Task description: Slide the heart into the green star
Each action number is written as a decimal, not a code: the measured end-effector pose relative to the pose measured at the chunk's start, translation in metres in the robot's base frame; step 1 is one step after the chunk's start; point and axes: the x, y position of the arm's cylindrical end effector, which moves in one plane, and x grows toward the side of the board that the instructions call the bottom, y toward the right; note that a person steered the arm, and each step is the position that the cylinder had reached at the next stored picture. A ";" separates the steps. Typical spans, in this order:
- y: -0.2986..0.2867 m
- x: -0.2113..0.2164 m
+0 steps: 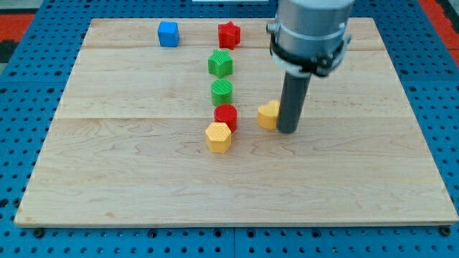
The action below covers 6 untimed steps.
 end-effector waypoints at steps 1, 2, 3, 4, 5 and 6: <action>-0.004 -0.050; 0.000 -0.033; 0.003 0.012; -0.035 -0.022; -0.045 -0.048; -0.056 -0.050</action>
